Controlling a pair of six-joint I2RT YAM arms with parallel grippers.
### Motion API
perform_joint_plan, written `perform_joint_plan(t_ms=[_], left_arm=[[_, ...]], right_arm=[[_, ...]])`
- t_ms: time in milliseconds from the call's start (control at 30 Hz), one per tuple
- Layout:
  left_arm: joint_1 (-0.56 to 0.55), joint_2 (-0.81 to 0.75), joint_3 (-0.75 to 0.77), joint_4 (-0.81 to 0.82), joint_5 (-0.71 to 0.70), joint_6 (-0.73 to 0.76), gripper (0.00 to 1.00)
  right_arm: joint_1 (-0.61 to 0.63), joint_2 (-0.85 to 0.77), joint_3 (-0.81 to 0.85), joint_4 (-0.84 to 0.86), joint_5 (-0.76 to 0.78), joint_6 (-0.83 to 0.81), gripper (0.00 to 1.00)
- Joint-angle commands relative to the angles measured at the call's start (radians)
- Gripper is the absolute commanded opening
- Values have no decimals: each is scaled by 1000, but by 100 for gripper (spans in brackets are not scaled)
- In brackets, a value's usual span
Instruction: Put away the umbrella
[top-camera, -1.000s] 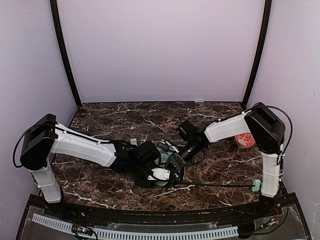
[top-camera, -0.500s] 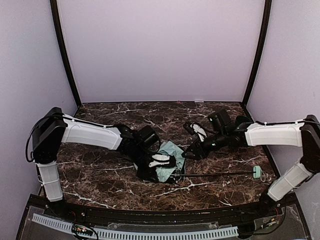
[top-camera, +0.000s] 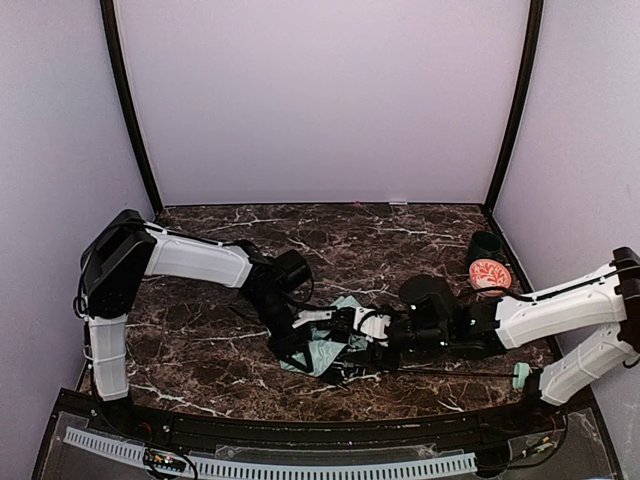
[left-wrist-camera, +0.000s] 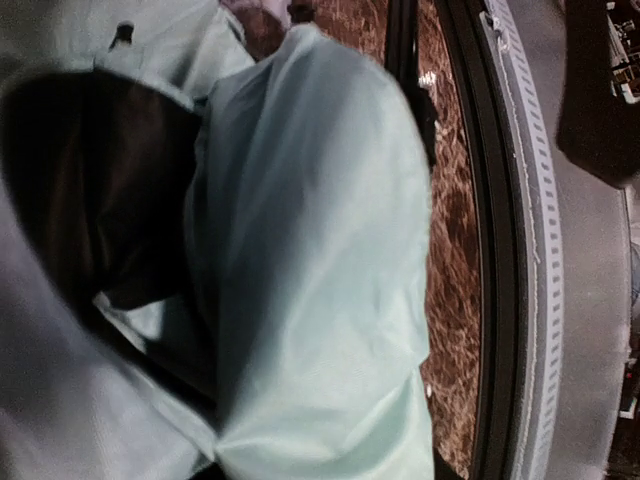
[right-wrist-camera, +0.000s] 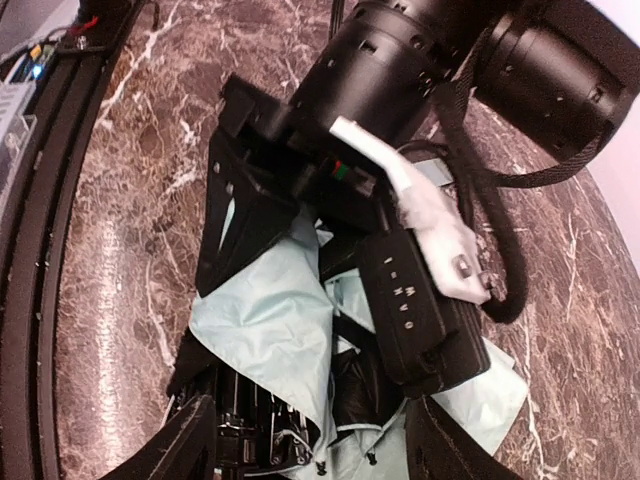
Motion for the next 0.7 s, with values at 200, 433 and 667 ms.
perform_joint_plan(t_ms=[200, 433, 667], left_arm=[[-13, 83, -54, -207, 6, -44, 13], [-13, 88, -51, -208, -3, -51, 13], [-13, 88, -49, -209, -9, -56, 13]], right_arm=[[130, 216, 132, -7, 162, -158, 67], [162, 229, 97, 67, 217, -100, 81], [167, 359, 173, 7, 299, -127, 91]])
